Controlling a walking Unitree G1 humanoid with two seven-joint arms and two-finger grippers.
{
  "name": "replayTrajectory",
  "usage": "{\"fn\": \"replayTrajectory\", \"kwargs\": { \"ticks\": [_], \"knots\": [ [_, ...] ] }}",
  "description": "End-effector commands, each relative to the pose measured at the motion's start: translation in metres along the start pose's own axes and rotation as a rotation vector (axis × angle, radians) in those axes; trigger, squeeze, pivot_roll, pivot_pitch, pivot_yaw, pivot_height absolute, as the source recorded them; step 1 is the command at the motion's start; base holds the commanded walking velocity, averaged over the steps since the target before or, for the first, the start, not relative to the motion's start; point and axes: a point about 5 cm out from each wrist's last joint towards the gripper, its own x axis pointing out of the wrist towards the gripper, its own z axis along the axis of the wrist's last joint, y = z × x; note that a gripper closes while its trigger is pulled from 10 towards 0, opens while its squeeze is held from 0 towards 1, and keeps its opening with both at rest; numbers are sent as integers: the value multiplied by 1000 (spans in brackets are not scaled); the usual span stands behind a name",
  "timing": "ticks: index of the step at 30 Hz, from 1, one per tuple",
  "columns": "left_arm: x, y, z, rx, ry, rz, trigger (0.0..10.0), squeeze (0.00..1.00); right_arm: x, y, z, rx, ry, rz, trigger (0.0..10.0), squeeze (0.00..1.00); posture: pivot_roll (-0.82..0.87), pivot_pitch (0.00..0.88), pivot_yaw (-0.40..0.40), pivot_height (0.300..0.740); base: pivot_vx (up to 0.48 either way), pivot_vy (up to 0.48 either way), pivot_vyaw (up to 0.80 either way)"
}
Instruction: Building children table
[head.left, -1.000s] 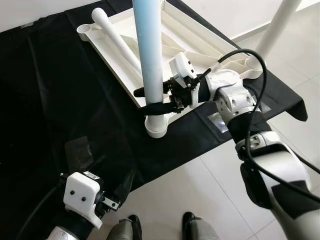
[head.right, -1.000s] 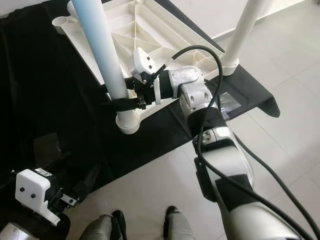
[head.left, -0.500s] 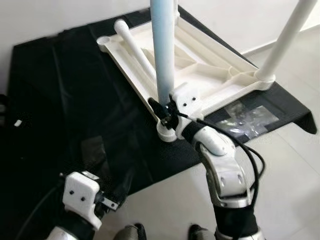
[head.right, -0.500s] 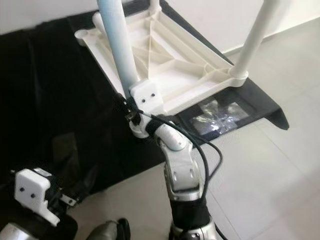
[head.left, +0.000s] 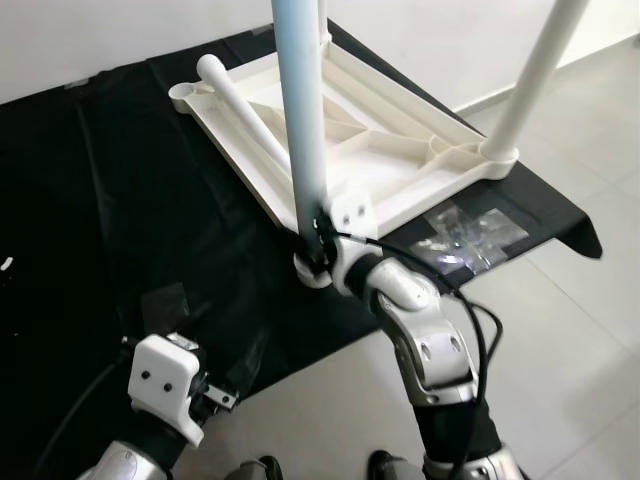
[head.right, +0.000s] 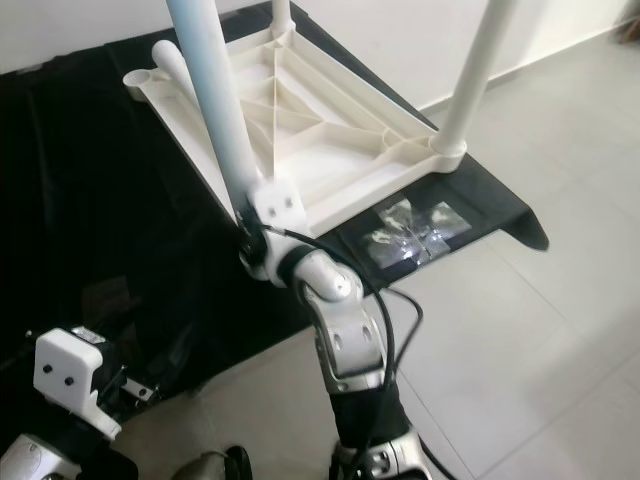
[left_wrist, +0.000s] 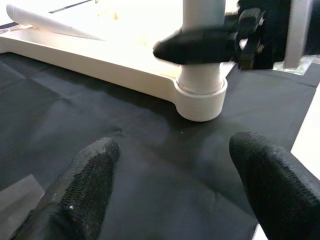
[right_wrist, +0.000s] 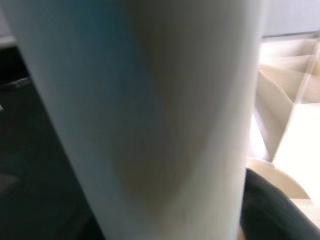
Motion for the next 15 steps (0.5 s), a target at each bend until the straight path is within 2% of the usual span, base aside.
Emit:
{"fn": "replayTrajectory", "kwargs": {
  "ticks": [1,4,8,12,13,15],
  "knots": [
    [-2,0,-5,-6,25,5,10000,0,1,18,11,73,-65,73,10000,1000,40,282,21,740,0,0,0],
    [-1,-1,-6,-9,23,6,10000,0,-11,13,8,38,-44,128,10000,1000,37,278,17,740,0,0,0],
    [-1,-1,-7,-10,21,8,10000,0,-25,19,-1,-6,-17,254,10000,1000,34,273,16,740,0,0,0],
    [-1,-1,-7,-9,21,8,10000,0,-26,20,-2,-6,-17,262,10000,1000,34,273,16,740,0,0,0],
    [-1,0,-8,-6,21,10,10000,0,-40,17,-12,-18,2,257,10000,1000,21,263,19,740,0,0,0],
    [-1,0,-9,-5,22,10,10000,0,-47,16,-16,-22,12,251,10000,1000,21,263,19,740,0,0,0]
  ]
}}
